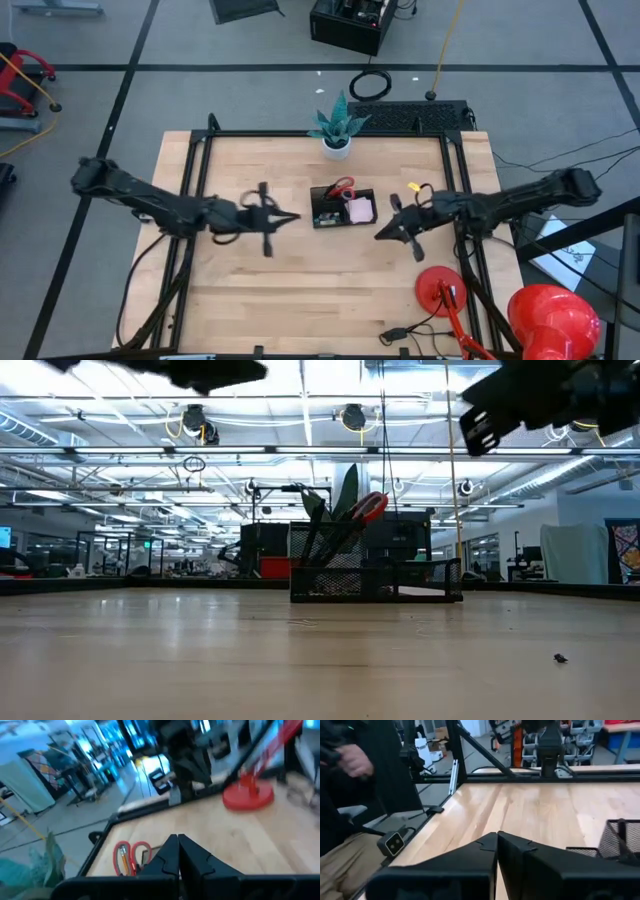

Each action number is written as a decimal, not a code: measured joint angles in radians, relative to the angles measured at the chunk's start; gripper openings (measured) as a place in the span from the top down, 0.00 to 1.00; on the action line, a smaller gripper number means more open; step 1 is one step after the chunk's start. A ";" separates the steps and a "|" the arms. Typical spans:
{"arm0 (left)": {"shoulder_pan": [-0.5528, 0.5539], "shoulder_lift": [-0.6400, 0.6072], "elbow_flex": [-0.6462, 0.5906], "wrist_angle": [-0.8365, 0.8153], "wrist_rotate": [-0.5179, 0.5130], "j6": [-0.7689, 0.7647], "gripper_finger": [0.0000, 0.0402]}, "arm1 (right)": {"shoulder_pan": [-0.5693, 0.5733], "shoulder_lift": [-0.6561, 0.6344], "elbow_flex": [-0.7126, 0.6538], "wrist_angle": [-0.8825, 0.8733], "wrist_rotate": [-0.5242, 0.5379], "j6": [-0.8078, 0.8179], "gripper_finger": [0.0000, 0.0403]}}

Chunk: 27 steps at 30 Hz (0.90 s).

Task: Pick and place office supplies into organizer
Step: Return to Home Position

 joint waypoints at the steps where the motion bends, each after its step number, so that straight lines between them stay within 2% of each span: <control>1: -0.002 -0.037 -0.052 0.052 0.000 -0.017 0.99 | 0.010 -0.030 -0.004 -0.019 0.014 0.001 0.99; 5: -0.030 -0.173 -0.239 0.174 -0.025 -0.073 0.99 | 0.047 -0.109 -0.057 0.031 0.013 0.002 0.99; 7: -0.051 -0.236 -0.311 0.196 -0.077 -0.071 1.00 | 0.060 -0.145 -0.098 0.074 0.015 0.000 0.99; 10: -0.074 -0.330 -0.372 0.205 -0.144 -0.064 0.99 | 0.048 -0.231 -0.160 0.094 0.024 -0.006 0.99; 12: -0.078 -0.404 -0.400 0.201 -0.155 -0.053 1.00 | 0.020 -0.291 -0.193 0.104 0.042 -0.008 0.99; 16: -0.050 -0.518 -0.415 0.107 -0.065 -0.069 0.99 | -0.057 -0.383 -0.244 0.109 0.038 0.022 0.99; 20: 0.012 -0.569 -0.415 -0.073 0.055 -0.145 0.99 | -0.111 -0.423 -0.284 0.108 0.027 0.058 0.99; 22: 0.037 -0.574 -0.415 -0.124 0.121 -0.167 0.99 | -0.129 -0.434 -0.307 0.137 -0.022 0.065 0.99; 25: 0.043 -0.579 -0.415 -0.152 0.220 -0.170 1.00 | -0.146 -0.446 -0.340 0.223 -0.074 0.100 0.99; 27: 0.036 -0.588 -0.415 -0.141 0.241 -0.148 0.99 | -0.155 -0.454 -0.359 0.282 -0.083 0.116 0.99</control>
